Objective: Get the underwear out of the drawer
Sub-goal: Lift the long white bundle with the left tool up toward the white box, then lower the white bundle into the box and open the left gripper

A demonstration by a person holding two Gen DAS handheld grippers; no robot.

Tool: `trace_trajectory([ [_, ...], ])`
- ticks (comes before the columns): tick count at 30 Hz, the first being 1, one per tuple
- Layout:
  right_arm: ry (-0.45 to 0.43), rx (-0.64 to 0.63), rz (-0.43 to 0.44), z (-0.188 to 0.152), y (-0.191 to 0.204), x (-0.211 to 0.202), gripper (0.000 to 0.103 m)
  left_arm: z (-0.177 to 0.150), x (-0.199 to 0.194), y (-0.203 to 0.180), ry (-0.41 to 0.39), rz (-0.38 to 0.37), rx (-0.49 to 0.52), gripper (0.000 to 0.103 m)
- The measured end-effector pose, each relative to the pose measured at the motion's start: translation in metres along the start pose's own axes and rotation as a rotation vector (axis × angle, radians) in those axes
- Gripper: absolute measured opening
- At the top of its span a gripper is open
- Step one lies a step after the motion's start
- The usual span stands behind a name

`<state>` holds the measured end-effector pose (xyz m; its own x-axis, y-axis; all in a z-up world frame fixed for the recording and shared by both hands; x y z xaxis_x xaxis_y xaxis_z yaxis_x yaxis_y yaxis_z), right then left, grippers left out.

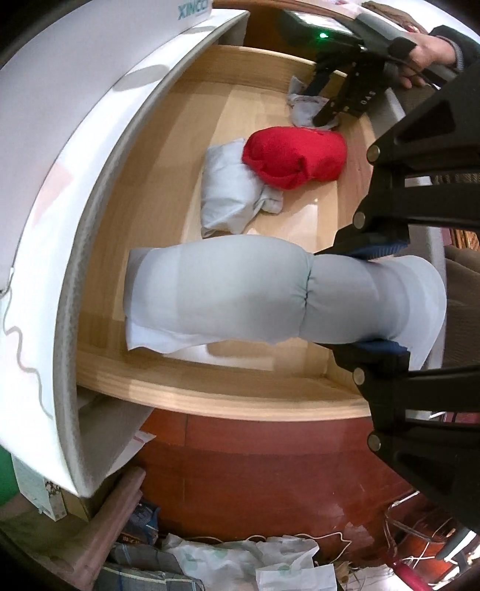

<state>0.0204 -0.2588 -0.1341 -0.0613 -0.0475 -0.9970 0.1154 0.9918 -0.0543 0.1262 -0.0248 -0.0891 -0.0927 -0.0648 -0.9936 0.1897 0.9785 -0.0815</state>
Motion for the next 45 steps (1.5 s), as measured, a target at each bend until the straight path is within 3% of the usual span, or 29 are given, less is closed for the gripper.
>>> trace_trajectory([
  [6,0.001,0.0,0.001,0.0,0.0,0.0,0.049,-0.014,-0.012,0.001,0.003,-0.011,0.024,0.034],
  [17,0.003,-0.004,-0.006,0.002,0.001,0.0,0.048,-0.035,-0.053,0.008,-0.088,-0.016,0.063,0.034],
  [30,0.0,-0.011,-0.017,0.001,0.002,0.0,0.048,-0.063,-0.096,0.012,-0.305,-0.057,0.076,0.034],
  [38,0.002,-0.012,-0.019,0.001,0.002,0.001,0.048,-0.08,-0.146,0.018,-0.435,-0.096,0.074,0.034],
  [45,0.003,-0.014,-0.02,0.001,0.002,0.001,0.048,-0.072,-0.197,0.017,-0.544,-0.113,0.079,0.034],
])
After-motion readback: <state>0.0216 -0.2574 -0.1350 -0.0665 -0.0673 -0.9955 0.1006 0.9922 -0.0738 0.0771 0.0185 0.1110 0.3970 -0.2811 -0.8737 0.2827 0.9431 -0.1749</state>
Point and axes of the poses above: each gripper's, at about its wrist camera, not at the fingertips, and x roughly the way its jaws point, y to its left, z to its top, the point moved 4 cm from there along x, roughly the way its jaws point, and after that the axes turned 4 degrees about -y, right-handed, at the moved point
